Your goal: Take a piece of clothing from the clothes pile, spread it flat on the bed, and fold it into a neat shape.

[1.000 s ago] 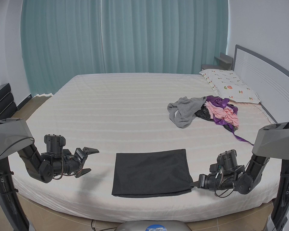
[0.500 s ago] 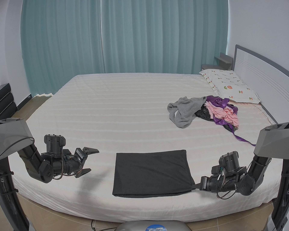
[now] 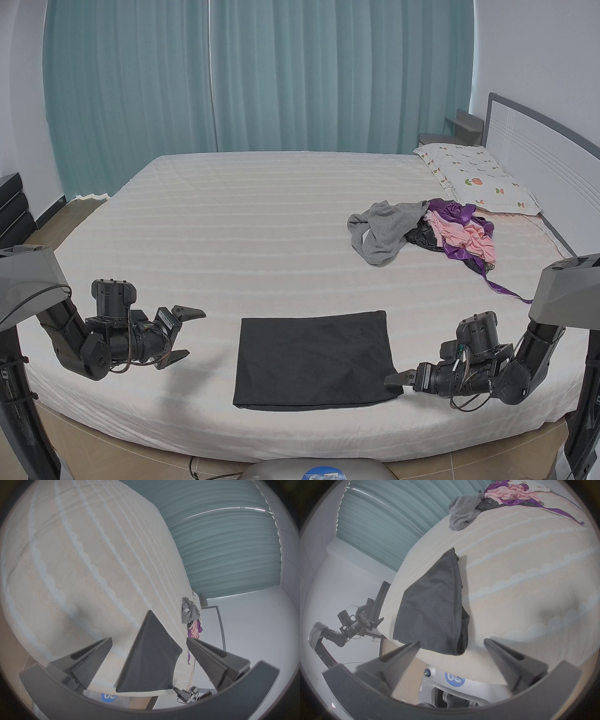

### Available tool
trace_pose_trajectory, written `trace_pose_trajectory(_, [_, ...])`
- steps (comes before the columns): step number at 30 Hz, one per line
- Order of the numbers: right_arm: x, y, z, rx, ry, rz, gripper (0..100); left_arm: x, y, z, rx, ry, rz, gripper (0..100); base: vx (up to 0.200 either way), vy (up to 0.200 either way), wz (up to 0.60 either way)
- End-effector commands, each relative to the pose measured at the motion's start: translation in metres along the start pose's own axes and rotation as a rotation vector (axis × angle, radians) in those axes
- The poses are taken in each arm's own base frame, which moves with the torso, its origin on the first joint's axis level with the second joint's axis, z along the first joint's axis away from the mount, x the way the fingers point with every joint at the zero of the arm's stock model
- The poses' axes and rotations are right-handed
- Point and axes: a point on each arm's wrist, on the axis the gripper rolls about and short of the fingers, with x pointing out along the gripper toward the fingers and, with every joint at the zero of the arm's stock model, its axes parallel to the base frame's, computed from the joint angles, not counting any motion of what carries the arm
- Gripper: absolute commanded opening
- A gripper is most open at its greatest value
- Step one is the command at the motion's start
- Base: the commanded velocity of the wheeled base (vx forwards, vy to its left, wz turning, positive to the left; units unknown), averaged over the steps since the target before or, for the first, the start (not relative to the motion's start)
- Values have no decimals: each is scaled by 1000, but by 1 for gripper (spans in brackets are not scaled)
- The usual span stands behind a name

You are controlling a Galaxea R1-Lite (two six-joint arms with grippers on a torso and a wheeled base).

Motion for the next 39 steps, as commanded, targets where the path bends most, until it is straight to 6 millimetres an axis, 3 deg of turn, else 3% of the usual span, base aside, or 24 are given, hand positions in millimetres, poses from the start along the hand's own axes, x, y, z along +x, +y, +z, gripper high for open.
trace_pose_trajectory(1, [-7,1,11,15,-44,21,100,0,0,1,-1,-2,-2,100,0,0,0])
trace_pose_trajectory(10, [-5,-17,40,234,-212,82,100,2,-4,0,8,2,-11,100,0,-89,0])
trace_pose_trajectory(15, [5,-25,39,273,-233,93,100,5,-6,-5,17,17,-14,100,0,-200,0])
trace_pose_trajectory(25, [8,-27,38,285,-227,90,100,11,-2,-8,32,-13,25,100,0,0,0])
trace_pose_trajectory(31, [8,-27,37,288,-224,89,100,23,17,-19,257,22,107,100,0,0,0])
trace_pose_trajectory(39, [11,-28,35,288,-212,84,100,42,15,-43,413,103,102,100,0,0,0])
